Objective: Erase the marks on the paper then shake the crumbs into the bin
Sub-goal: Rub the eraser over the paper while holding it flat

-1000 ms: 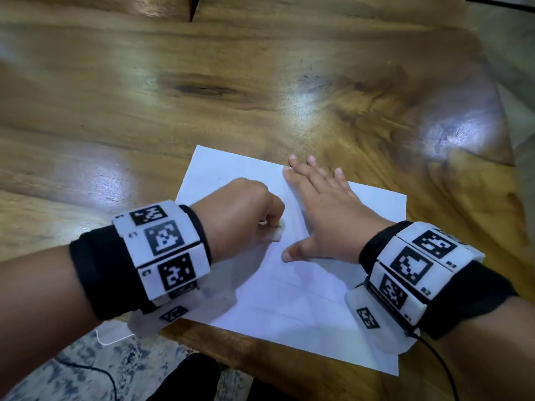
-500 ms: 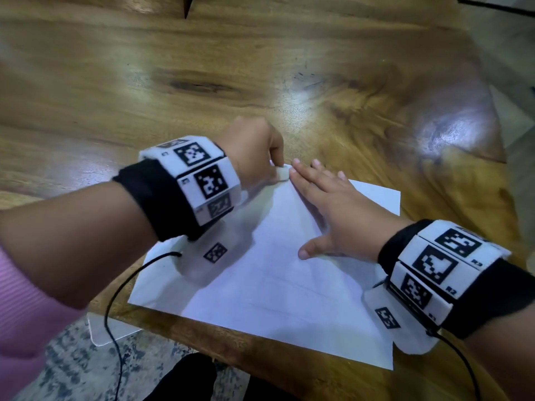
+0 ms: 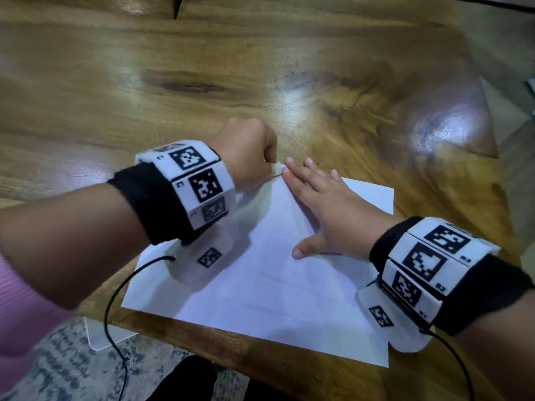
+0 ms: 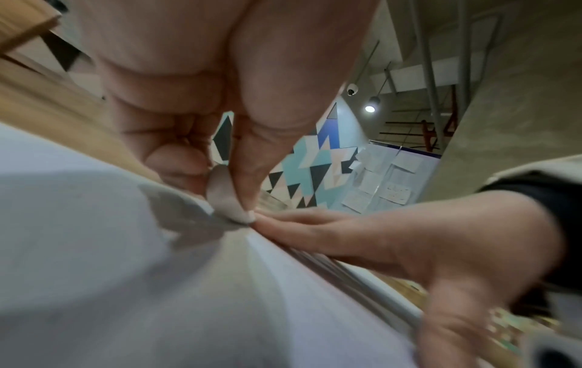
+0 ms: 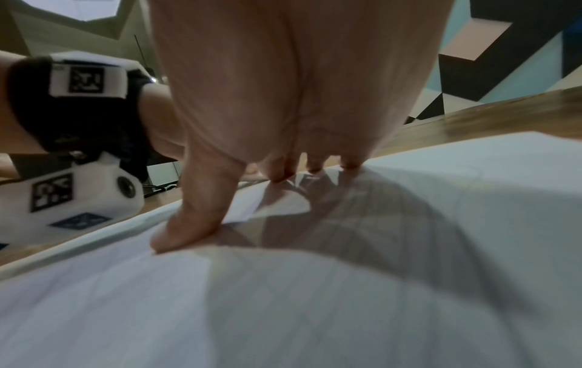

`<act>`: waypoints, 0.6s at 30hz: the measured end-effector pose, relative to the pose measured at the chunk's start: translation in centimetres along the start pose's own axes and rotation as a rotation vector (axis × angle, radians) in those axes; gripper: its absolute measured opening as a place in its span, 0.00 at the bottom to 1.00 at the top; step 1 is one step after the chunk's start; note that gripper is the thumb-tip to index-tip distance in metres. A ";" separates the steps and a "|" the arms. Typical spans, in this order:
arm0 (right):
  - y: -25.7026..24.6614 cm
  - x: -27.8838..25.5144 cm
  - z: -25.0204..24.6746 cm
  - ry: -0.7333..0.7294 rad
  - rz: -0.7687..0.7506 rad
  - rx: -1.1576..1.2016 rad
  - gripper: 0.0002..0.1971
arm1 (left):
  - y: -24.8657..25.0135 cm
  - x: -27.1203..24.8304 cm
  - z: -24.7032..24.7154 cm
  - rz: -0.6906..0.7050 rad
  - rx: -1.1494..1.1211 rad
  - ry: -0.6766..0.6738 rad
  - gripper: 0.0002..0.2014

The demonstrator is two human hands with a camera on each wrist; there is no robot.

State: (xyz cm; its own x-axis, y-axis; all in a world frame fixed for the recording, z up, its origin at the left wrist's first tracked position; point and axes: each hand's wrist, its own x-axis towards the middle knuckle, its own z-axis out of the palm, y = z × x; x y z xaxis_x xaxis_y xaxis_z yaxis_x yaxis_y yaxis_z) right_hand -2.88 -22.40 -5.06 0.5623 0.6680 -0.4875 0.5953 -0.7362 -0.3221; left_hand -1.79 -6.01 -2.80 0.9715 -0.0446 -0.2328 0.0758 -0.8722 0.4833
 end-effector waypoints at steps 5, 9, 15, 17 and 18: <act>0.0 -0.1 0.0 0.008 -0.001 0.018 0.62 | -0.2 -3.7 1.7 0.079 0.013 -0.169 0.04; 0.0 0.0 0.0 0.001 0.001 0.021 0.61 | 0.1 -1.7 0.5 0.013 -0.024 -0.105 0.06; 0.0 0.1 0.0 0.015 0.002 0.026 0.62 | 0.3 -2.3 1.4 0.016 -0.047 -0.122 0.02; 0.0 0.0 0.0 0.013 0.001 0.029 0.62 | 0.4 -3.3 1.8 0.073 -0.017 -0.210 0.03; 0.0 0.0 0.0 0.012 0.002 0.029 0.62 | 0.4 -3.2 1.6 0.079 -0.005 -0.216 0.03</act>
State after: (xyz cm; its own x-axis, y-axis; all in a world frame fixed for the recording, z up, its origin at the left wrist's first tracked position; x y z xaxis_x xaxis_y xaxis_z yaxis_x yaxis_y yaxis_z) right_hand -2.89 -22.37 -5.08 0.5708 0.6675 -0.4782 0.5772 -0.7404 -0.3444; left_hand -5.26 -6.96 -3.19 0.9037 -0.2169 -0.3692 0.0028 -0.8593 0.5115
